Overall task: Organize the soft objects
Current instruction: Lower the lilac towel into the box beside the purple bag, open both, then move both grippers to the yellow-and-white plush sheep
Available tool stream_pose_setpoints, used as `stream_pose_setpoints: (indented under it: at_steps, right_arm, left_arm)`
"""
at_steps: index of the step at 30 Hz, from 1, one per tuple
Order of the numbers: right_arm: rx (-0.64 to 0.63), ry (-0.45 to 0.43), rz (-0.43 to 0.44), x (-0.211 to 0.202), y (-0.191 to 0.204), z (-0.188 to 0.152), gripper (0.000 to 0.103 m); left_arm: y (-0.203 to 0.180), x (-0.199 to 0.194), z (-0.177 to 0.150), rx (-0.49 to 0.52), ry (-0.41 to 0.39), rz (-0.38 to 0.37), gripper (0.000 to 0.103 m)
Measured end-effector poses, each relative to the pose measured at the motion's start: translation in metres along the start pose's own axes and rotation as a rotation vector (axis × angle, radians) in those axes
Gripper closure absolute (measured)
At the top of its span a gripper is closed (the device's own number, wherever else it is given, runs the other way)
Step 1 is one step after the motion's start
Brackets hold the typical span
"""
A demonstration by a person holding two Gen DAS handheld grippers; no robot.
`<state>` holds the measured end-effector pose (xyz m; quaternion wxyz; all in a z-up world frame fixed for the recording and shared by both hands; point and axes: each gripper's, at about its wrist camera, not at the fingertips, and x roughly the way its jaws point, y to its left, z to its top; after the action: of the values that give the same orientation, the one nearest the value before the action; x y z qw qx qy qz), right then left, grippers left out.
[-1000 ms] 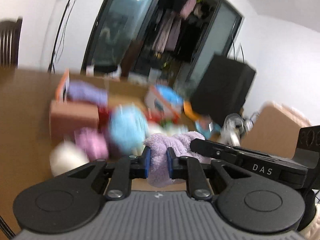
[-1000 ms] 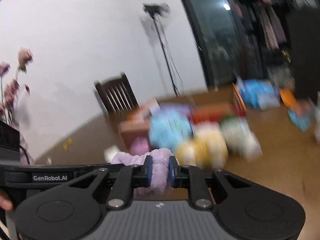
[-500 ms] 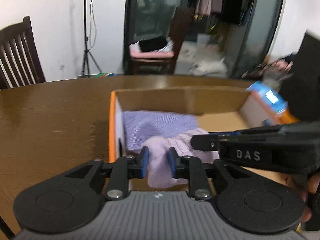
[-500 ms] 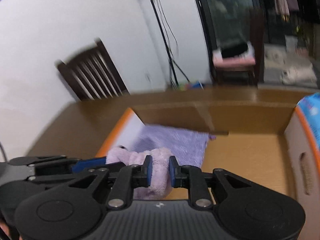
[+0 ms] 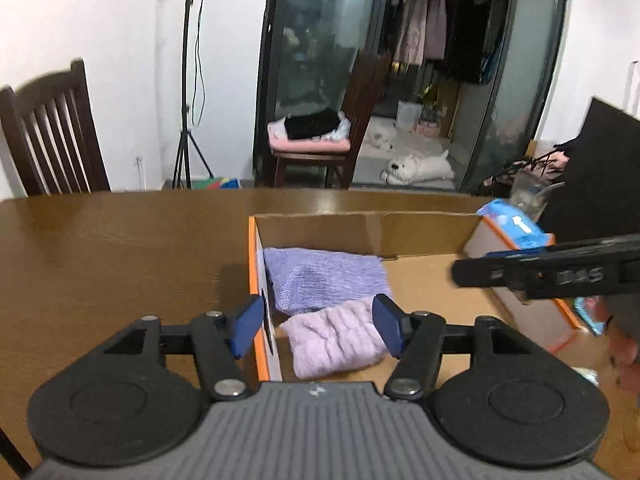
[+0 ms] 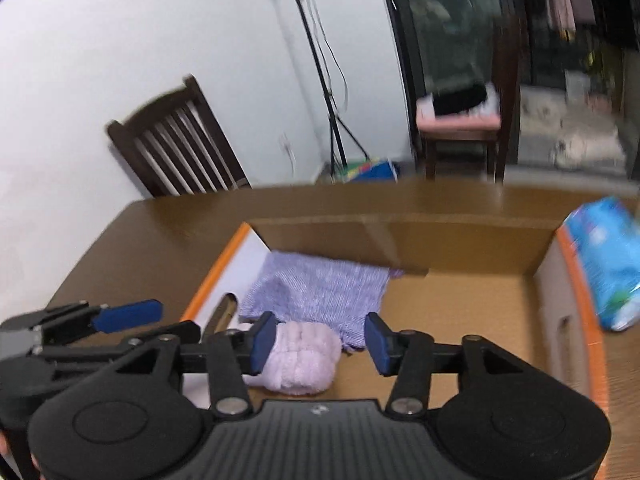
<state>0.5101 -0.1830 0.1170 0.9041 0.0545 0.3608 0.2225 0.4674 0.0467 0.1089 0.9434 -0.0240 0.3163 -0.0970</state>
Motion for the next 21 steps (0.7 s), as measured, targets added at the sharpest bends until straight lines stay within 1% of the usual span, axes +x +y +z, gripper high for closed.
stream_pose_setpoints:
  at_steps: [3, 5, 6, 7, 9, 10, 12, 13, 15, 16, 17, 18, 19, 21]
  right_arm:
    - [-0.048, -0.055, -0.022, -0.051, -0.004, -0.015, 0.048]
    - [-0.078, -0.093, -0.049, -0.085, -0.005, -0.029, 0.048]
    - [-0.097, -0.117, -0.061, -0.101, -0.006, -0.035, 0.048]
    - [-0.118, -0.146, -0.073, -0.118, -0.006, -0.044, 0.048]
    - [-0.143, -0.210, -0.090, -0.153, -0.007, -0.068, 0.048]
    - [-0.149, -0.236, -0.090, -0.169, -0.008, -0.083, 0.048]
    - [-0.141, -0.279, -0.082, -0.195, -0.008, -0.109, 0.048]
    - [-0.137, -0.302, -0.074, -0.208, -0.009, -0.124, 0.047]
    - [-0.129, -0.344, -0.064, -0.229, -0.007, -0.152, 0.043]
    - [-0.132, -0.360, -0.065, -0.236, -0.006, -0.166, 0.037]
    - [-0.136, -0.375, -0.066, -0.244, -0.004, -0.182, 0.028]
    - [-0.152, -0.381, -0.065, -0.248, -0.002, -0.198, 0.024]
    - [-0.174, -0.385, -0.064, -0.253, -0.001, -0.214, 0.022]
    - [-0.169, -0.382, -0.063, -0.255, -0.001, -0.245, 0.022]
  left_arm:
    - [-0.013, -0.040, -0.012, 0.025, -0.048, 0.004, 0.038]
    - [-0.022, -0.071, -0.023, 0.041, -0.088, -0.008, 0.037]
    - [-0.027, -0.085, -0.029, 0.047, -0.106, -0.018, 0.035]
    - [-0.030, -0.101, -0.037, 0.045, -0.126, -0.033, 0.031]
    - [-0.036, -0.129, -0.058, 0.017, -0.163, -0.076, 0.026]
    - [-0.041, -0.144, -0.072, 0.003, -0.180, -0.091, 0.026]
    - [-0.050, -0.164, -0.097, 0.000, -0.213, -0.094, 0.025]
    - [-0.055, -0.175, -0.110, 0.003, -0.233, -0.092, 0.022]
    - [-0.067, -0.195, -0.137, 0.000, -0.275, -0.055, 0.018]
    - [-0.074, -0.203, -0.153, 0.002, -0.293, -0.026, 0.017]
    - [-0.079, -0.210, -0.165, 0.005, -0.300, -0.008, 0.016]
    - [-0.084, -0.215, -0.178, 0.010, -0.302, 0.000, 0.012]
    - [-0.088, -0.220, -0.191, 0.015, -0.301, -0.004, 0.009]
    - [-0.093, -0.225, -0.215, 0.013, -0.280, -0.029, 0.008]
